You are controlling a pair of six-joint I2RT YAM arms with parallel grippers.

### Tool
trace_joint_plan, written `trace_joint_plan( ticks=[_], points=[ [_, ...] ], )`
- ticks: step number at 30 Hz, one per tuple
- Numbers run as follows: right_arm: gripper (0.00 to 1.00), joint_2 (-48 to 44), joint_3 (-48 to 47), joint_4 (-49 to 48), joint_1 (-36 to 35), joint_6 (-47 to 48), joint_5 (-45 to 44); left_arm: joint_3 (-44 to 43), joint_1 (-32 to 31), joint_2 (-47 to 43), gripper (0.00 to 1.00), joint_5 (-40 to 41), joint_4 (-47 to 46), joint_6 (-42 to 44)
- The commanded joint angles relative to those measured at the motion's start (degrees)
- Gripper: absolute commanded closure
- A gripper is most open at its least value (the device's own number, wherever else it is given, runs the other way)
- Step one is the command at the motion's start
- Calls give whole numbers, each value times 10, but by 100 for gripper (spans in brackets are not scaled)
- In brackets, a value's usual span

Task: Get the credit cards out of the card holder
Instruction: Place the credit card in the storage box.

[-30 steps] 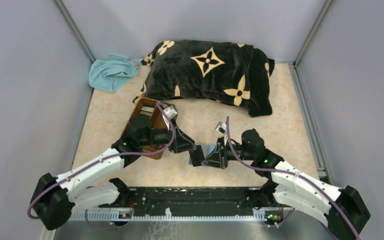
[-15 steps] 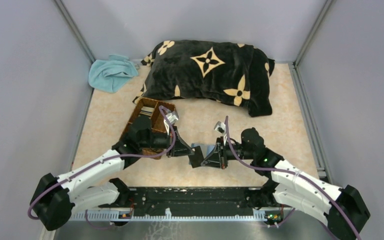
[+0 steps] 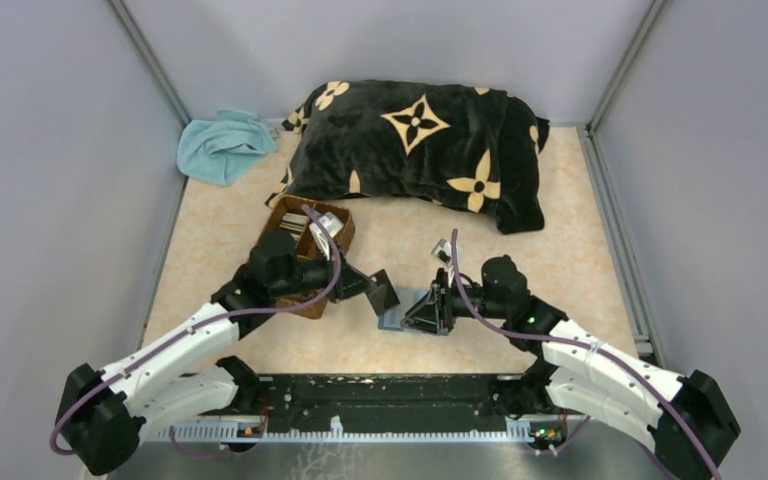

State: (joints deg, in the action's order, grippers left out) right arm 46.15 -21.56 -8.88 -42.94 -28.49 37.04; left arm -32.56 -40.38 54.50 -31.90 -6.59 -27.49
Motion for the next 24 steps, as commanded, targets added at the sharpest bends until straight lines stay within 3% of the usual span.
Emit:
trace_joint_plan(
  ticks=[1, 4, 13, 18, 24],
  points=[
    [63, -9, -23, -6, 2, 9, -41, -34, 34, -21, 100, 121, 89, 23],
    [63, -3, -19, -4, 2, 11, -54, -40, 66, -40, 100, 242, 159, -3],
    [63, 28, -3, -28, 2, 12, -56, 10, 171, -141, 100, 407, 239, -117],
    [63, 49, 5, -45, 2, 12, -50, 20, 185, -144, 100, 446, 265, -122],
    [64, 65, 11, -60, 2, 15, -48, 42, 213, -148, 100, 421, 232, -103]
  ],
)
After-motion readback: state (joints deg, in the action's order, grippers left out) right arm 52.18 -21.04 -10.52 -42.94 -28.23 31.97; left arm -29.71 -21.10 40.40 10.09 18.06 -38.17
